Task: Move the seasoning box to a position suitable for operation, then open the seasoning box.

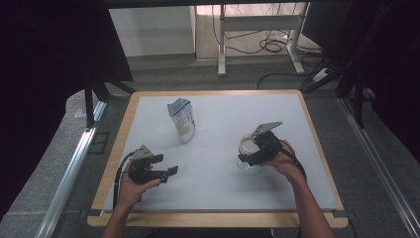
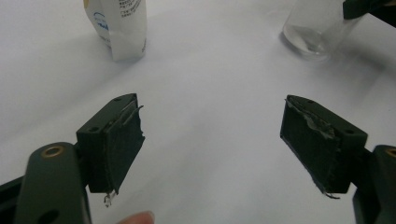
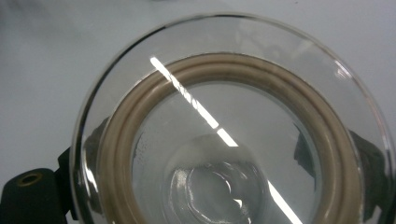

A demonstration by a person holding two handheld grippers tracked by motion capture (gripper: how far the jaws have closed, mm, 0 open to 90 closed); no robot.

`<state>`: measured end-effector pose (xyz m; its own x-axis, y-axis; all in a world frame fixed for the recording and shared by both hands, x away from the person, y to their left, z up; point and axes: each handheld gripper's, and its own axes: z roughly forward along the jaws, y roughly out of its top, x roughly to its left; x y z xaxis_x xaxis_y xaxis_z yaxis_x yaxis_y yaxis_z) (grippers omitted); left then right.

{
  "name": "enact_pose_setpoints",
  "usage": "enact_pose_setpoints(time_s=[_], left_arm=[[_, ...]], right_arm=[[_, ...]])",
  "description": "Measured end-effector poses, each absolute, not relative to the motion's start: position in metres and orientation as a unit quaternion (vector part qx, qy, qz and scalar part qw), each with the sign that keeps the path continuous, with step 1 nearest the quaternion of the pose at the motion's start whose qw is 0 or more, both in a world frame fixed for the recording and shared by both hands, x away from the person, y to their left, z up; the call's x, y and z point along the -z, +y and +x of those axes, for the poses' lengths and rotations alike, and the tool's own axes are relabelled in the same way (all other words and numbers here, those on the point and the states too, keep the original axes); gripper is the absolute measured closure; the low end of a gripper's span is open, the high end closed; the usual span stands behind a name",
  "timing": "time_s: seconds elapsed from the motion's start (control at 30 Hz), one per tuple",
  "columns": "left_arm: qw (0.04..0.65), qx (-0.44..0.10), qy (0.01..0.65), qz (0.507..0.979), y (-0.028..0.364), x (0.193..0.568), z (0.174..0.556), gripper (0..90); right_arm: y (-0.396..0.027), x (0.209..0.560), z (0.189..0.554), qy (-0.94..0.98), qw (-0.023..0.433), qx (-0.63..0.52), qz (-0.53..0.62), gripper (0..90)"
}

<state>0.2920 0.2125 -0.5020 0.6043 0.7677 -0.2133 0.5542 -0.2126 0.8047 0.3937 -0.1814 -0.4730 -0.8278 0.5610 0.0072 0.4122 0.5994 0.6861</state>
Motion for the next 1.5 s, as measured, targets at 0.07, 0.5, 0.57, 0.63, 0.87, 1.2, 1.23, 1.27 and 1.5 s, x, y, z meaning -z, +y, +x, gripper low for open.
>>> enact_pose_setpoints(time_s=[0.07,0.5,0.57,0.63,0.87,1.2,1.23,1.27,1.5], left_arm=[[0.457,-0.116,0.431,0.770,0.212,0.503,0.293,20.4],[0.460,-0.126,0.433,0.765,0.211,0.504,0.296,20.5],[0.460,-0.130,0.435,0.763,0.211,0.504,0.296,20.3],[0.459,-0.138,0.438,0.760,0.212,0.505,0.296,20.3],[0.460,-0.158,0.441,0.754,0.214,0.502,0.296,25.3],[0.456,-0.140,0.456,0.752,0.209,0.504,0.297,32.5],[0.455,-0.139,0.454,0.753,0.208,0.504,0.296,33.9],[0.455,-0.139,0.452,0.754,0.208,0.504,0.296,34.8],[0.454,-0.138,0.439,0.763,0.204,0.501,0.292,36.2]], right_arm=[[-0.179,0.476,0.393,0.892,0.112,-0.347,0.268,10.9],[-0.192,0.450,0.375,0.850,0.165,-0.397,0.305,0.9],[-0.194,0.447,0.374,0.845,0.166,-0.404,0.309,0.9],[-0.202,0.438,0.370,0.829,0.173,-0.424,0.320,1.0],[-0.225,0.426,0.348,0.782,0.181,-0.493,0.335,15.3],[-0.247,0.435,0.324,0.748,0.231,-0.493,0.381,64.3],[-0.250,0.437,0.323,0.748,0.232,-0.491,0.382,69.6],[-0.253,0.439,0.323,0.746,0.221,-0.495,0.387,76.0],[-0.258,0.443,0.323,0.752,0.220,-0.481,0.394,89.5]])
